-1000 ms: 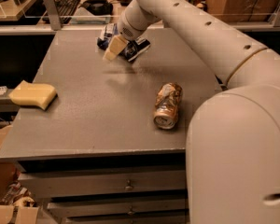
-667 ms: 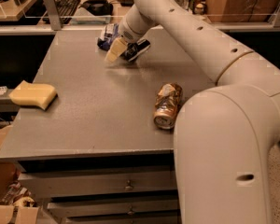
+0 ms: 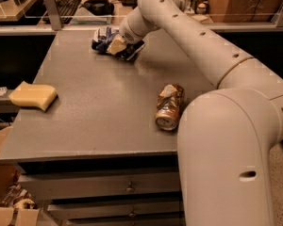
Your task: Pick blue chip bag
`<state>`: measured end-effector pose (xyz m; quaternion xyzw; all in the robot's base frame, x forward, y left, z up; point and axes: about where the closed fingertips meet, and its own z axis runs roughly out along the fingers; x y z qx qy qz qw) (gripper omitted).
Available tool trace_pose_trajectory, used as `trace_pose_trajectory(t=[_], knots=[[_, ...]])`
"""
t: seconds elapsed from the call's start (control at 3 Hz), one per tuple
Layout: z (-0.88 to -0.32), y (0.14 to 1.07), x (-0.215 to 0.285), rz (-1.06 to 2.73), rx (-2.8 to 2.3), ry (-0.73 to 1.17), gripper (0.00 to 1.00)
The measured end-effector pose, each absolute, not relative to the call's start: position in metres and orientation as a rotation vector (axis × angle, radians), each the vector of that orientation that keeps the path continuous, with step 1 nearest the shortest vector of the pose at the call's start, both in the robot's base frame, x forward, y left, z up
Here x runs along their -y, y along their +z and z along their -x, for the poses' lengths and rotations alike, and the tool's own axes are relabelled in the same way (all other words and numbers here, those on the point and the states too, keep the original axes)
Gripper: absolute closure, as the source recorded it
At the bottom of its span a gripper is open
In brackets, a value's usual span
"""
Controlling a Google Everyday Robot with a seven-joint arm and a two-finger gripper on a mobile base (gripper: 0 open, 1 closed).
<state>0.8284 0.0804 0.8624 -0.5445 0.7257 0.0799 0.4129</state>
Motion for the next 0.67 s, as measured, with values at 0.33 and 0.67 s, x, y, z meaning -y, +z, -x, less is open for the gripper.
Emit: trace_pose_trajectory(t=[0.33,0.67], knots=[[-0.814,0.893,-0.079,1.350,-1.749,0.235,0.71],[-0.757,0.960,-0.077,1.344,-1.584,0.323,1.00]])
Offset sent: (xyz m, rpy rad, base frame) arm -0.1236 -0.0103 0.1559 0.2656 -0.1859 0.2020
